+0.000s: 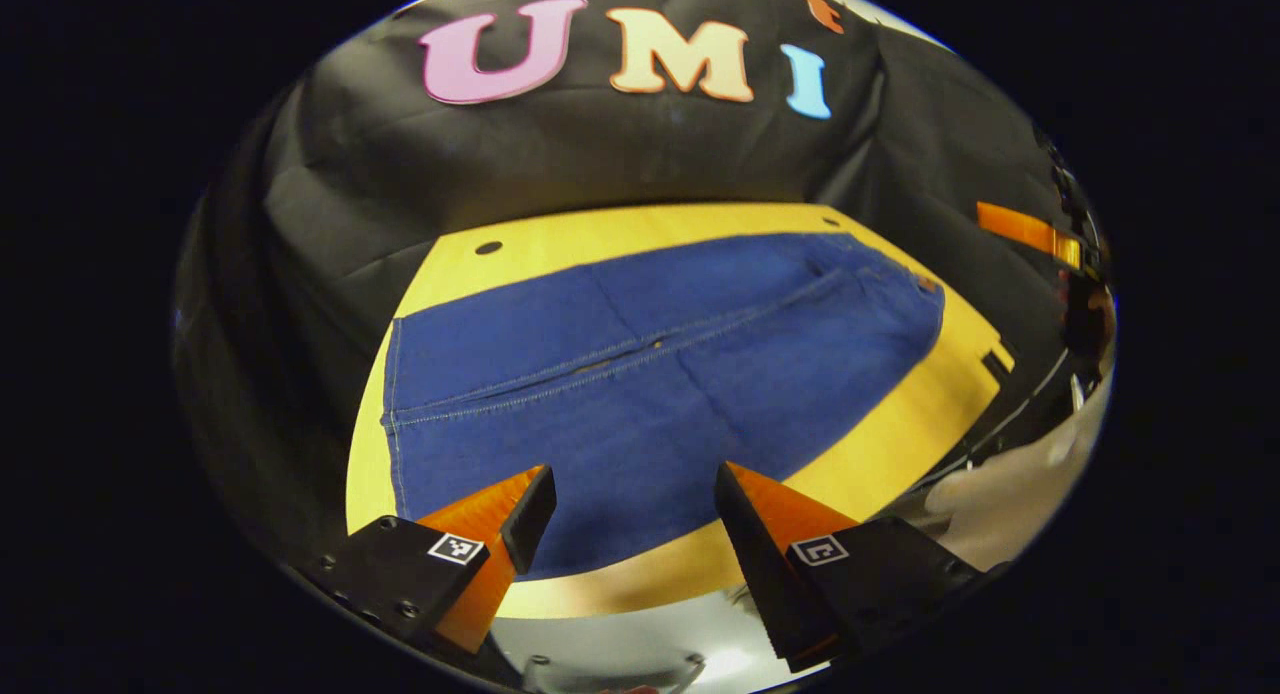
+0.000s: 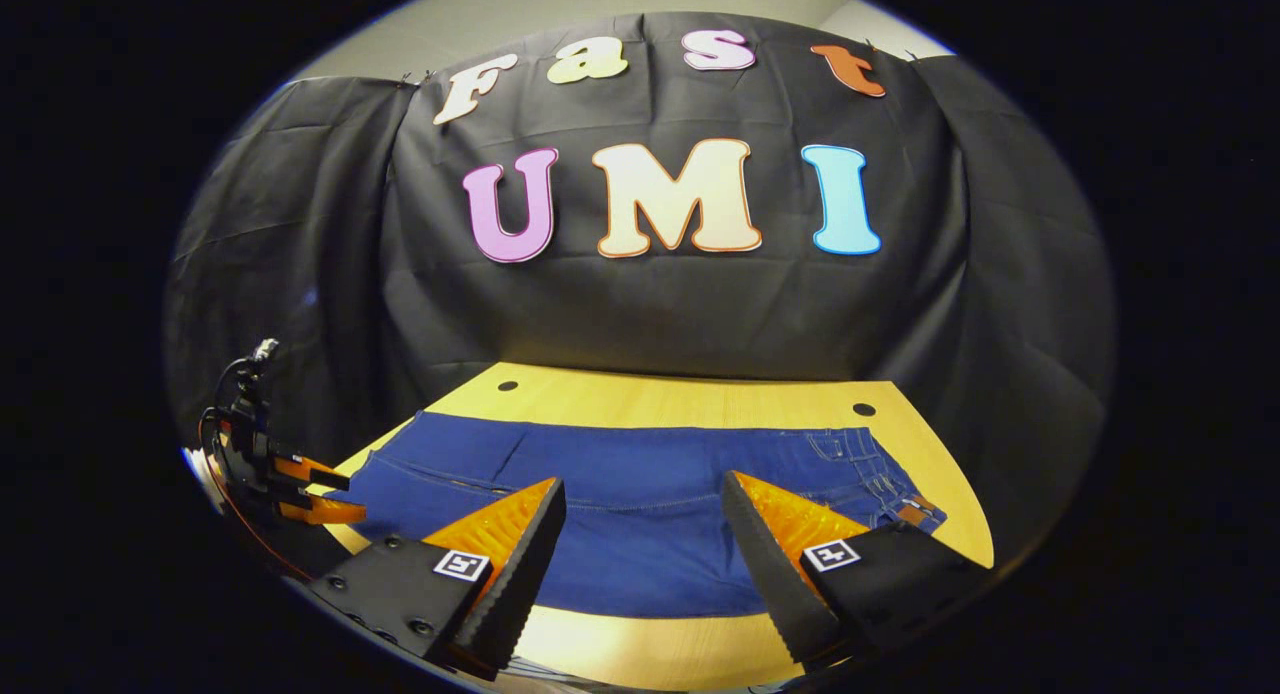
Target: Grasp the waist and the cuffs of the jeans and fold them to make the two legs overlap; first hold the waist and fold one-third of the jeans toward the cuffs, then hold the cuffs and fold the remaining one-third in the same direction to finish folding.
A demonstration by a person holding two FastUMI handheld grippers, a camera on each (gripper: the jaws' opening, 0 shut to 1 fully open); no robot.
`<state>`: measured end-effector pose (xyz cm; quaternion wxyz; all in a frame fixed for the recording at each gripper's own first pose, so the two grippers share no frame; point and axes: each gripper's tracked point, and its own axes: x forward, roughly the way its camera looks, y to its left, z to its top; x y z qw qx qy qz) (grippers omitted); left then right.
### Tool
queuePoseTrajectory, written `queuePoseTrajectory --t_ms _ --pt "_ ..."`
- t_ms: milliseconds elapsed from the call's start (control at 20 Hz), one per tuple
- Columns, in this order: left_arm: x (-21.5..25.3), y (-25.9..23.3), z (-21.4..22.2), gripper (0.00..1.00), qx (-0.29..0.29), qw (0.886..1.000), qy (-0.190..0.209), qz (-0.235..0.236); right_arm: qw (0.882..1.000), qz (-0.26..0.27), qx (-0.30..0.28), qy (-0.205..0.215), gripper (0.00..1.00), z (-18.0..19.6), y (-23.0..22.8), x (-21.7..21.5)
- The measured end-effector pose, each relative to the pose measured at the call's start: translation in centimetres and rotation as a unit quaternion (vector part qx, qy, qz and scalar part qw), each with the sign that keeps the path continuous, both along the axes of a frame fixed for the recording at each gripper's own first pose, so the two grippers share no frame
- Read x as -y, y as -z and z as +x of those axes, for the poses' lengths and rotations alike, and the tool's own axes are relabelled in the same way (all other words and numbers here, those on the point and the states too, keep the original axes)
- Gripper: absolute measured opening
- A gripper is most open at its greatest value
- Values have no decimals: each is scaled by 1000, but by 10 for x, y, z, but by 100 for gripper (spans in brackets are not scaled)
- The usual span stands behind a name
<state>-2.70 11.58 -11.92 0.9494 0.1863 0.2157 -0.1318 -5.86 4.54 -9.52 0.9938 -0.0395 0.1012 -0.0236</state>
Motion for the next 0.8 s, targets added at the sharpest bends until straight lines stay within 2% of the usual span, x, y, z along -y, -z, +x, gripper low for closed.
queuePoseTrajectory --t_ms 50,100,300,500,700,750,800 --pt "-7 7 -3 95 -18 1000 12 15 1000 -5 -6 3 93 -3 4 2" --pt "-13 14 -5 95 -35 998 26 34 1000 -9 -11 4 98 -5 7 3" --pt "-40 43 -12 95 -99 987 65 105 1000 -12 -28 7 98 -10 18 6" --pt "-72 68 -13 95 -151 971 71 171 999 -10 -41 14 98 -14 25 16" --pt "-90 76 -15 94 -184 960 72 199 998 -22 -53 27 98 -23 30 32" --pt "-94 78 -14 99 -192 957 71 207 998 -23 -57 30 98 -25 34 35" --pt "-99 79 -12 93 -199 954 71 213 998 -19 -59 32 98 -26 34 37"
